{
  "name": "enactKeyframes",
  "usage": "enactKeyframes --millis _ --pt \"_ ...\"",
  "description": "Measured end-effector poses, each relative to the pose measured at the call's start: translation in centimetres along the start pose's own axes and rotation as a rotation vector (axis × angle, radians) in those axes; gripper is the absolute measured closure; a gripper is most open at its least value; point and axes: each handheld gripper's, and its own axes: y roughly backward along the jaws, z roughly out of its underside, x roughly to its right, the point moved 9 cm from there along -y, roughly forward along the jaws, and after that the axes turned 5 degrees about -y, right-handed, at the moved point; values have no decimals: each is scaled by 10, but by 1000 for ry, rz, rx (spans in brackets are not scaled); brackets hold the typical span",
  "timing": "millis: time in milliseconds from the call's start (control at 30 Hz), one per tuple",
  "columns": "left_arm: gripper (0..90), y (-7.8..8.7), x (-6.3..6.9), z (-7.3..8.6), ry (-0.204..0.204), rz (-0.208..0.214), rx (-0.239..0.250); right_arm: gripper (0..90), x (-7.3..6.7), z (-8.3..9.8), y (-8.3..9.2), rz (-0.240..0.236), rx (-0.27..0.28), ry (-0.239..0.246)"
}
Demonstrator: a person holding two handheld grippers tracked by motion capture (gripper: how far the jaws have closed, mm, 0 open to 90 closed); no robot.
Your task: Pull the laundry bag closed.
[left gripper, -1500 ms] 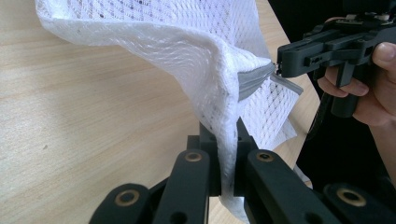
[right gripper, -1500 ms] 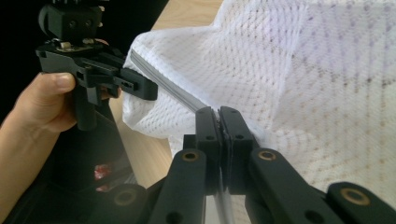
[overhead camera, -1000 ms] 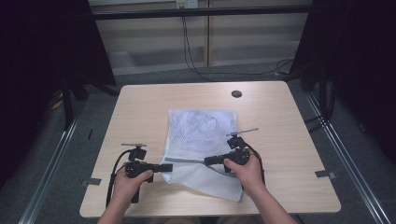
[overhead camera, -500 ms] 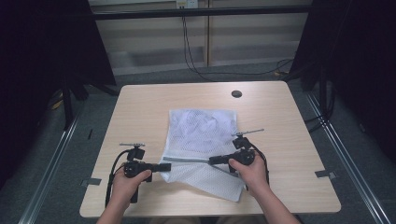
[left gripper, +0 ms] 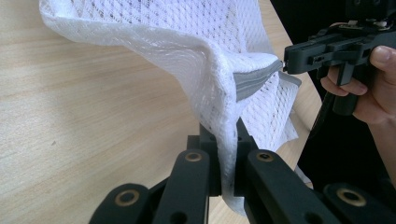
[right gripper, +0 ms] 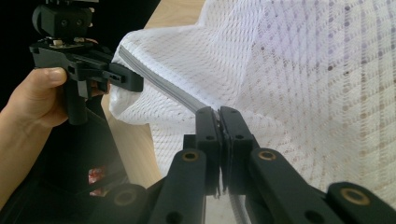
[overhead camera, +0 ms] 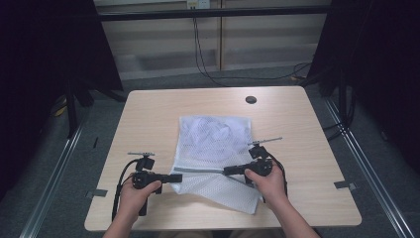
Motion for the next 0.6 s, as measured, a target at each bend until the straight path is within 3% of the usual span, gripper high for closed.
enactKeyframes --millis 233,300,333,600 --pt "891 0 -1 0 -1 -1 -2 870 1 -1 1 -1 2 -1" --pt "891 -1 1 0 19 11 1 870 1 0 1 -6 3 0" --pt "891 0 -1 0 -7 -5 -3 870 1 0 1 -7 3 2" --pt "891 1 -1 0 9 4 8 870 3 0 5 0 5 -10"
